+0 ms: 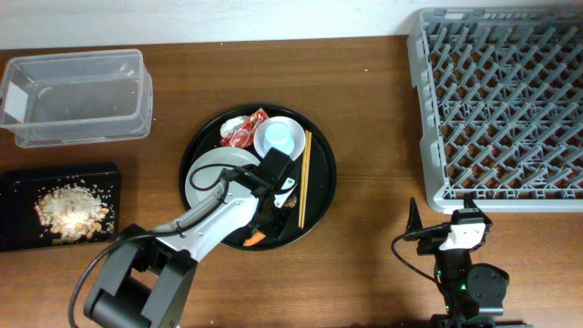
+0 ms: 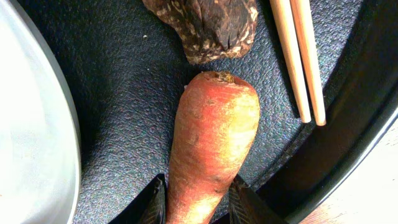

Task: Sort waste into correct bins and load items into the dishwasher rack
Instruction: 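Carry the carrot left and drop it onto the black tray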

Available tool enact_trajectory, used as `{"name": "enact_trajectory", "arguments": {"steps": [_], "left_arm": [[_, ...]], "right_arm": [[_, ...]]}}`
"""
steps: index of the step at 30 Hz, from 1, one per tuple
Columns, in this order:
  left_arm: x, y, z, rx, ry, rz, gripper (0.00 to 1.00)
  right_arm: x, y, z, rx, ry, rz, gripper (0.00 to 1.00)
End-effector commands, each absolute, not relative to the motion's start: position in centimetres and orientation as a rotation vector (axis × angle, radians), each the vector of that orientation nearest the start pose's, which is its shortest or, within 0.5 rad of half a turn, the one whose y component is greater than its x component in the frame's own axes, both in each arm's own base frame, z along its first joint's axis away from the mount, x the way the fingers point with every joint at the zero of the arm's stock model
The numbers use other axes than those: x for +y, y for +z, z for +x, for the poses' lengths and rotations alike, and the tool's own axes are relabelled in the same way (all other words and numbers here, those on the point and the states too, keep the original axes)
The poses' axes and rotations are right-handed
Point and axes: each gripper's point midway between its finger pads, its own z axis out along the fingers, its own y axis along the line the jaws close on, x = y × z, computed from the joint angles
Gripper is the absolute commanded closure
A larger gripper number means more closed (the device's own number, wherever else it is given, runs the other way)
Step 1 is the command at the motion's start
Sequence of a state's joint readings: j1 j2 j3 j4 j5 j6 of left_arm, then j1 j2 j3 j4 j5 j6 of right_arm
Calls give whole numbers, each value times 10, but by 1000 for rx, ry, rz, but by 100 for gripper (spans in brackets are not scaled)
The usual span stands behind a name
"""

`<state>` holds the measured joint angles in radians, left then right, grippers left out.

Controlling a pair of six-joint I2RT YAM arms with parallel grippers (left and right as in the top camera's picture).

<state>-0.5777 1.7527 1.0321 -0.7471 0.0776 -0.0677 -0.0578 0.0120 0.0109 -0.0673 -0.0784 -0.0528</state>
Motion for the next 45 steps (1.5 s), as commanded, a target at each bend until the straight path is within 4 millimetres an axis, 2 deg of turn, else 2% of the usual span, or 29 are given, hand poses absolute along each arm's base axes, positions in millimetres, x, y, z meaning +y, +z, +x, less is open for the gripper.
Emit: {"name": "enact_trajectory", "arguments": {"steps": [1,2,5,15,22,26,28,30,35,40,42,45], "left_arm": [[-186,11,258,2972,-160,791,68],[-186,11,258,2972,-160,791,63],[-186,8,258,2969,-163,790,62],[-185,2,255,2971,-166,791,62],[-185,-11,252,3009,-160,798,62],[-186,-10,255,2998,-165,796,64],[-187,-7,257,3003,-166,776,73],[-190,-1,261,3000,-168,773,81],[-200,31,276,2989,-174,770,89],[-206,72,293,2979,-175,728,91],[-202,89,303,2972,-170,693,91],[-181,122,334,2940,-183,554,95]], "right_arm": [[0,157,246,1641,-15,-53,2],[0,157,246,1641,-15,-53,2],[0,157,246,1641,-15,-53,2],[0,157,246,1641,-15,-53,2],[0,157,246,1641,-15,-53,2],[0,157,246,1641,-15,-53,2],[0,157,246,1641,-15,-53,2],[0,157,246,1641,-15,-53,2],[0,157,246,1641,-15,-53,2],[0,157,246,1641,-15,-53,2],[0,157,246,1641,-15,-53,2],[0,157,246,1641,-15,-53,2]]}}
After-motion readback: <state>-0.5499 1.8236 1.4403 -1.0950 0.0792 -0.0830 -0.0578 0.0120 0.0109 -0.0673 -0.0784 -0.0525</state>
